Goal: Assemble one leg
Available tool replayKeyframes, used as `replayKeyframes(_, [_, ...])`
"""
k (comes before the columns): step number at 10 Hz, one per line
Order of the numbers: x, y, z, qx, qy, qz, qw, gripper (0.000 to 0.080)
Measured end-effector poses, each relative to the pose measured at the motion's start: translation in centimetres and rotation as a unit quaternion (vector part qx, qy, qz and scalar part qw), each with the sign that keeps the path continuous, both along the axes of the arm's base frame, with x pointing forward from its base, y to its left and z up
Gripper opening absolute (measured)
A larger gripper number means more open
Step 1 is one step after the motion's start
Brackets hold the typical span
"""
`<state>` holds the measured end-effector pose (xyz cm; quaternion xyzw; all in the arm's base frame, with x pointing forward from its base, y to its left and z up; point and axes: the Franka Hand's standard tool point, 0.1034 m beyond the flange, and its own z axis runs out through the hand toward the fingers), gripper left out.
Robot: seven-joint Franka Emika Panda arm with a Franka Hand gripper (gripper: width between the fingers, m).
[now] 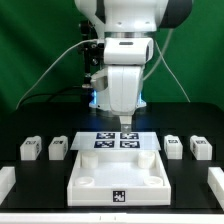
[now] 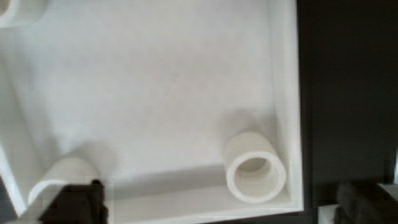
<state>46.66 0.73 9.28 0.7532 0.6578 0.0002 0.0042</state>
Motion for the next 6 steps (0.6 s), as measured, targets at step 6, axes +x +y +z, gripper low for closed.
replayKeyframes(6, [-1.6,-0.9,-4.0,0.002,-0.009,0.024,1.000,0.0650])
